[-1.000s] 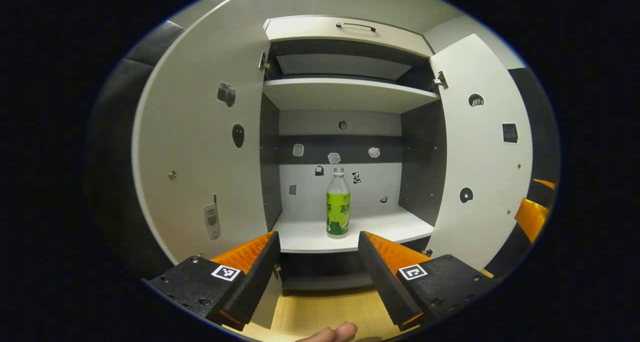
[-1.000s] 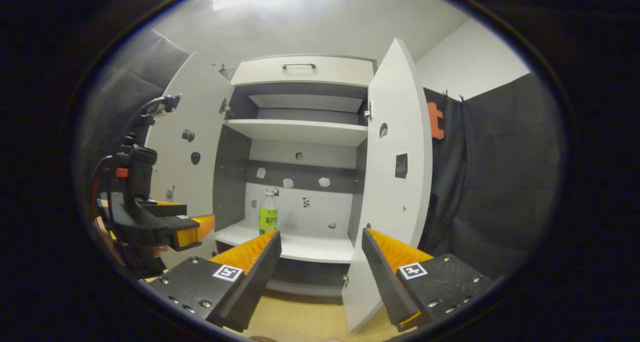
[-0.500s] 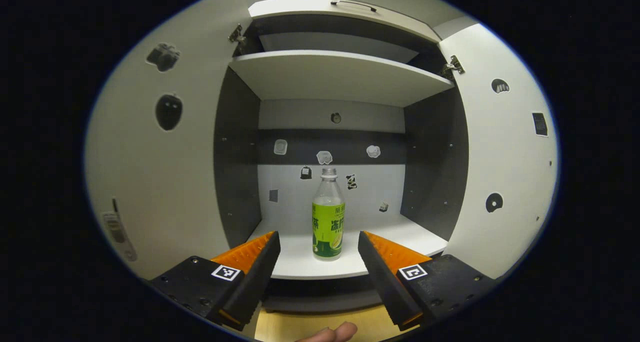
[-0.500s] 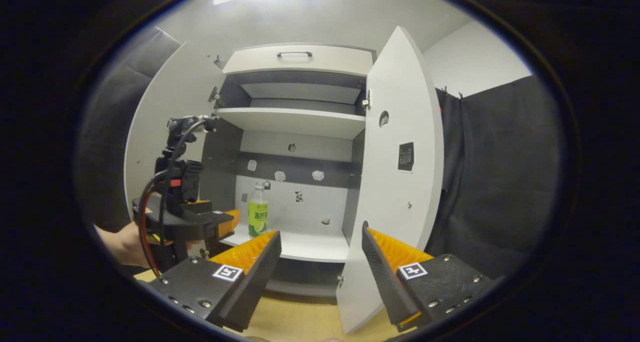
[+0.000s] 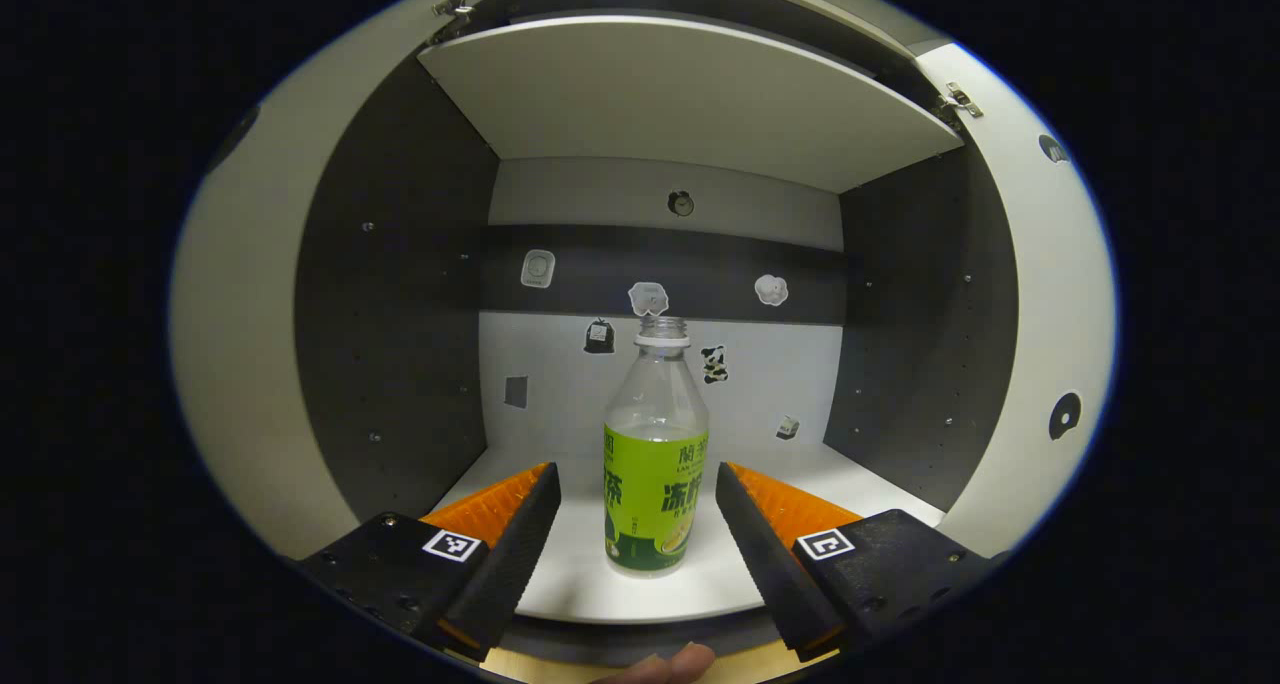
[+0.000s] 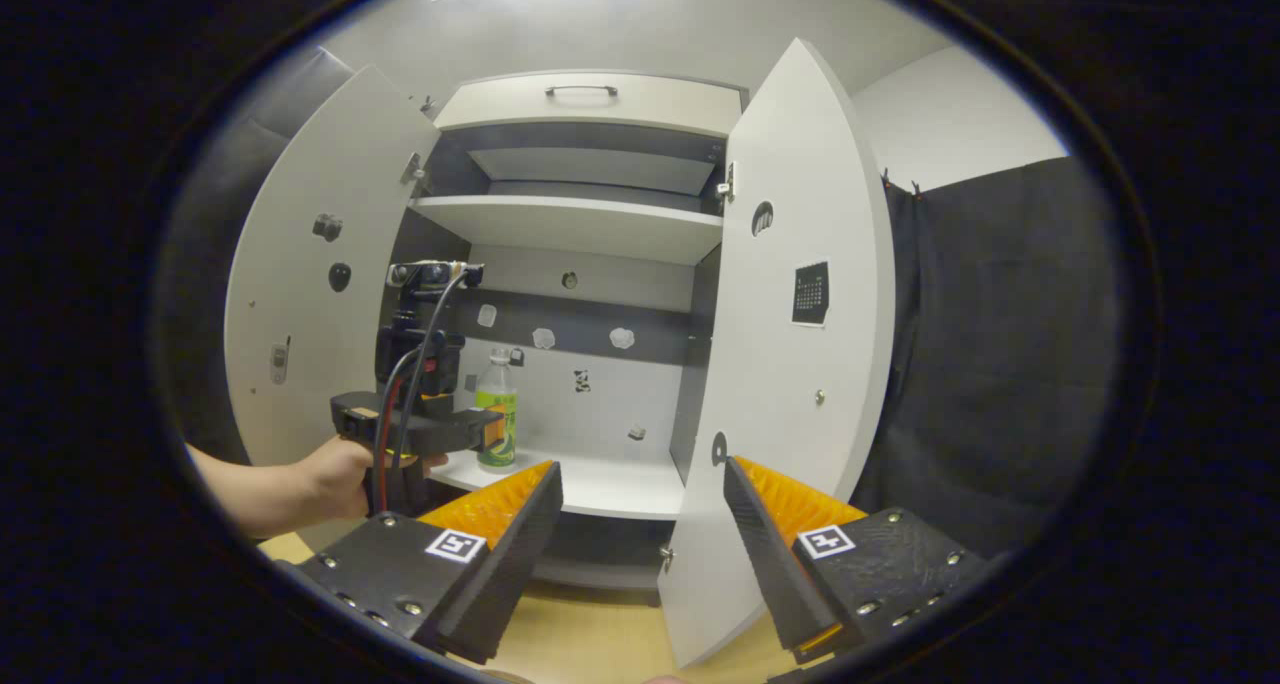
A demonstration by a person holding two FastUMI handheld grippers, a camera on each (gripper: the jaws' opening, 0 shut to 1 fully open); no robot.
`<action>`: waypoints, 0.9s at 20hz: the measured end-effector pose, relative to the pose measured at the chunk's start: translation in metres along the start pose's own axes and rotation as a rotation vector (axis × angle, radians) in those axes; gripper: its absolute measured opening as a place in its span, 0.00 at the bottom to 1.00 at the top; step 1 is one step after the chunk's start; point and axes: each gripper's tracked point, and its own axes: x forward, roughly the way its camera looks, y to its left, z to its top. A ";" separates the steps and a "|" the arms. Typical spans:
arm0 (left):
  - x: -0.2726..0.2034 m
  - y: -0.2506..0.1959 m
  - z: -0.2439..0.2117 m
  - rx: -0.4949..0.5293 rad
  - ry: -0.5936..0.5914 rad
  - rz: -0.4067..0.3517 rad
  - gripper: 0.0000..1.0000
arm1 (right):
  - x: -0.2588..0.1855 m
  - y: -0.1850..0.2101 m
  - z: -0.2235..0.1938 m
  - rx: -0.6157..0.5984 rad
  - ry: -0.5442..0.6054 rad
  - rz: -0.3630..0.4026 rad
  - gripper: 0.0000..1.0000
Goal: Grasp the bottle in the cabinet with the left hand and place it on the coaster, then close the right door with the right hand and the left door with the left hand.
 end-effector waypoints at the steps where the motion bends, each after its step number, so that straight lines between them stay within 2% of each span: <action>1: 0.008 0.001 -0.004 -0.004 0.006 -0.009 0.99 | 0.000 -0.002 -0.003 -0.011 0.005 -0.008 0.98; 10: 0.046 -0.010 -0.023 0.017 0.048 -0.067 0.98 | -0.011 -0.007 -0.023 -0.002 0.051 -0.039 0.98; 12: 0.039 -0.005 -0.021 0.012 0.055 -0.055 0.81 | -0.016 -0.009 -0.027 0.001 0.064 -0.043 0.98; 15: 0.018 -0.008 -0.007 -0.029 0.028 -0.066 0.80 | -0.029 -0.012 -0.034 0.016 0.078 -0.048 0.98; 18: -0.013 -0.008 0.008 -0.027 0.007 -0.077 0.80 | -0.043 -0.016 -0.034 0.043 0.082 -0.043 0.98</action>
